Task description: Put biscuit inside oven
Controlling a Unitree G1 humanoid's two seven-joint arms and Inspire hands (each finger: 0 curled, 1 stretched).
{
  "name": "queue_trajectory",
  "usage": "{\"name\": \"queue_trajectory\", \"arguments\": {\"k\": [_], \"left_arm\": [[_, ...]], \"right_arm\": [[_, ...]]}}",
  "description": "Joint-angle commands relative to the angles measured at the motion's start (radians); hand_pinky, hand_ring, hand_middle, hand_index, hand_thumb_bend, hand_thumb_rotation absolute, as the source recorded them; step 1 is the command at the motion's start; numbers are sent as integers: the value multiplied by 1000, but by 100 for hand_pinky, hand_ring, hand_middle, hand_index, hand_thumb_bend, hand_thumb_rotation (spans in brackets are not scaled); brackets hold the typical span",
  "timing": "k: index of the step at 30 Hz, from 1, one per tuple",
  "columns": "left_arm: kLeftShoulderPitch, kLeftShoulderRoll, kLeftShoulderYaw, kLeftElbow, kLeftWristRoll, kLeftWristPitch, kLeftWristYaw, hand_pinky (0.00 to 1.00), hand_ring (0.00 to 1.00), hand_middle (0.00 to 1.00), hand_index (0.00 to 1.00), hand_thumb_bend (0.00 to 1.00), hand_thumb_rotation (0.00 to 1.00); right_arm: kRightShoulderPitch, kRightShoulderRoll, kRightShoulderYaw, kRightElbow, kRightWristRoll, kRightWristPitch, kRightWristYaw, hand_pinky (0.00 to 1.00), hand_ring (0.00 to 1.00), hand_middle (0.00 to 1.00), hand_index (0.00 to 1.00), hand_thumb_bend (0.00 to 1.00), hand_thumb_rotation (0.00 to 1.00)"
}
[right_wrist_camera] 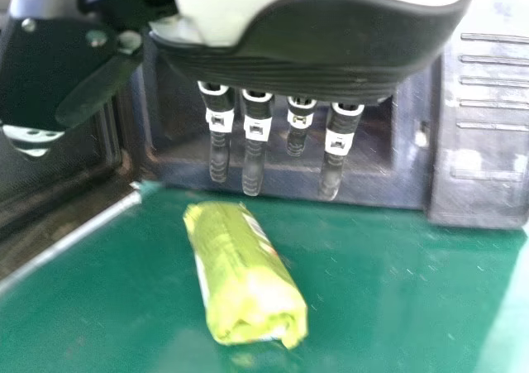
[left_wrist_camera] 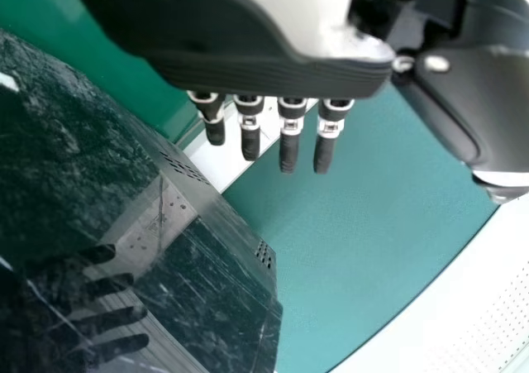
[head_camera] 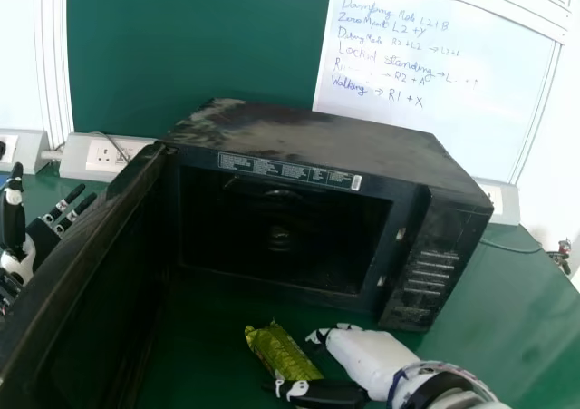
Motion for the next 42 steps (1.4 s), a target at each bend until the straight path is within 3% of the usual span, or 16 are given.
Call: {"name": "queue_trajectory", "arguments": {"k": [1, 10, 15, 25, 29, 34, 40, 42], "left_arm": [[-6, 13, -7, 2, -10, -6, 3, 100, 100, 99, 98, 35, 14], [-1, 20, -5, 10, -6, -10, -11, 100, 100, 100, 100, 31, 17], [3, 22, -5, 6, -1, -12, -20, 100, 100, 100, 100, 35, 17], [6, 24, -4, 4, 1, -14, -24, 100, 100, 100, 99, 29, 19], [5, 21, 0, 13, -12, -14, -24, 100, 100, 99, 99, 31, 18], [6, 25, -1, 12, -11, -12, -27, 100, 100, 100, 100, 30, 18], [2, 24, -1, 17, -17, -10, -10, 100, 100, 99, 100, 30, 18], [-1, 25, -2, 19, -17, -10, -10, 100, 100, 99, 99, 33, 17]], "right_arm": [[-21, 20, -2, 20, -23, -9, 25, 74, 80, 81, 83, 100, 37], [-20, 59, -7, 64, -89, -78, 40, 72, 78, 79, 81, 100, 34], [-16, 78, -22, 105, -100, -97, 9, 73, 78, 79, 80, 100, 34], [-24, 94, 2, 198, -128, -138, -63, 72, 79, 81, 80, 100, 31], [-33, 98, 22, 228, -151, -159, -80, 70, 76, 80, 81, 100, 30], [-48, 112, 39, 263, -181, -169, -90, 55, 68, 74, 79, 100, 28], [-56, 114, 56, 289, -204, -187, -93, 51, 65, 73, 79, 100, 28], [-54, 107, 67, 297, -206, -203, -98, 46, 59, 70, 78, 100, 29]]}}
